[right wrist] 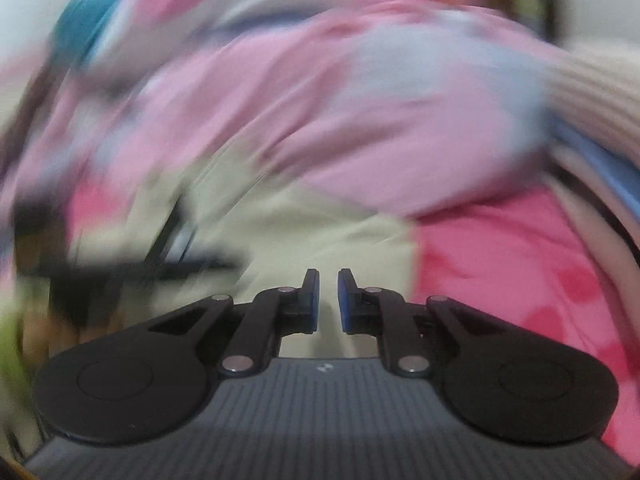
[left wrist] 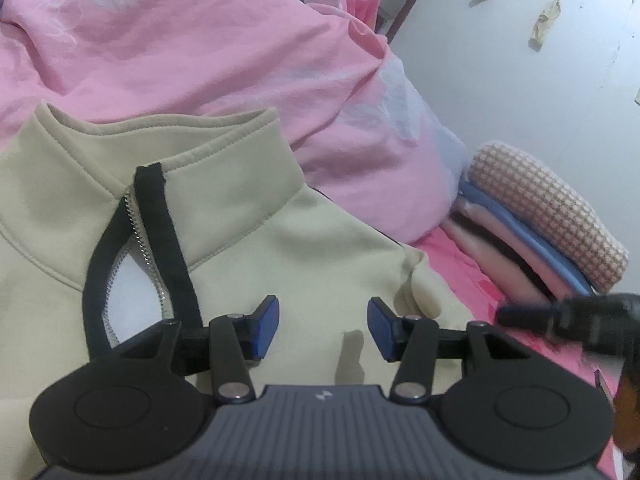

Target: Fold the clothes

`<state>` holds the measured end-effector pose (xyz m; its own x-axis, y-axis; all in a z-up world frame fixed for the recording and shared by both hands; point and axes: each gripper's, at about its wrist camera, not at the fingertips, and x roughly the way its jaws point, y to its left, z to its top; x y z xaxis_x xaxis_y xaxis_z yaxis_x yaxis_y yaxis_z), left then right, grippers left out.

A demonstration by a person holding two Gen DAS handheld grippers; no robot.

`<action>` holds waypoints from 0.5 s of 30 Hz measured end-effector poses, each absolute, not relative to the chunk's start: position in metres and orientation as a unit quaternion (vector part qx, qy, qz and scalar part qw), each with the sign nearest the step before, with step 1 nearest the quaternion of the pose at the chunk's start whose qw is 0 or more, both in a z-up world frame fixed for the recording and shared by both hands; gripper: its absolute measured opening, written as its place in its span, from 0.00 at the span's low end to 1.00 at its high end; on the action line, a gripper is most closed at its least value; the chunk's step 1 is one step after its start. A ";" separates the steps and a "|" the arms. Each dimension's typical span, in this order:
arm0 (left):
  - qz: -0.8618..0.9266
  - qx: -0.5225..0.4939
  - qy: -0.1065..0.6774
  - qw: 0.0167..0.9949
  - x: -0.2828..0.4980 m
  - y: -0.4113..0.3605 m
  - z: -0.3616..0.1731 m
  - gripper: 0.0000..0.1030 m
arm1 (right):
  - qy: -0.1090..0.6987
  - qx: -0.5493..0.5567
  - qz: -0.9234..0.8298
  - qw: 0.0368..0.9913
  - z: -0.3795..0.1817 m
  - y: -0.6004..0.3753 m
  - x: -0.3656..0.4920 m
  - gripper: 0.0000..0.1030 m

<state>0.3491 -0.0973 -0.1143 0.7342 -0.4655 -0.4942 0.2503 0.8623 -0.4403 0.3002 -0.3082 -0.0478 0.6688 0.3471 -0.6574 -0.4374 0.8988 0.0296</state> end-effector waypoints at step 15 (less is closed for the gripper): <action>-0.191 -0.187 0.295 0.917 0.349 -0.091 -0.110 0.51 | 0.360 -0.051 0.143 0.921 -0.049 -0.324 0.340 0.17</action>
<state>0.3490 -0.0910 -0.1104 0.7532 -0.4599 -0.4703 0.2392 0.8575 -0.4555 0.3405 -0.3239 -0.0489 0.7000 0.2264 -0.6773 -0.2994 0.9541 0.0095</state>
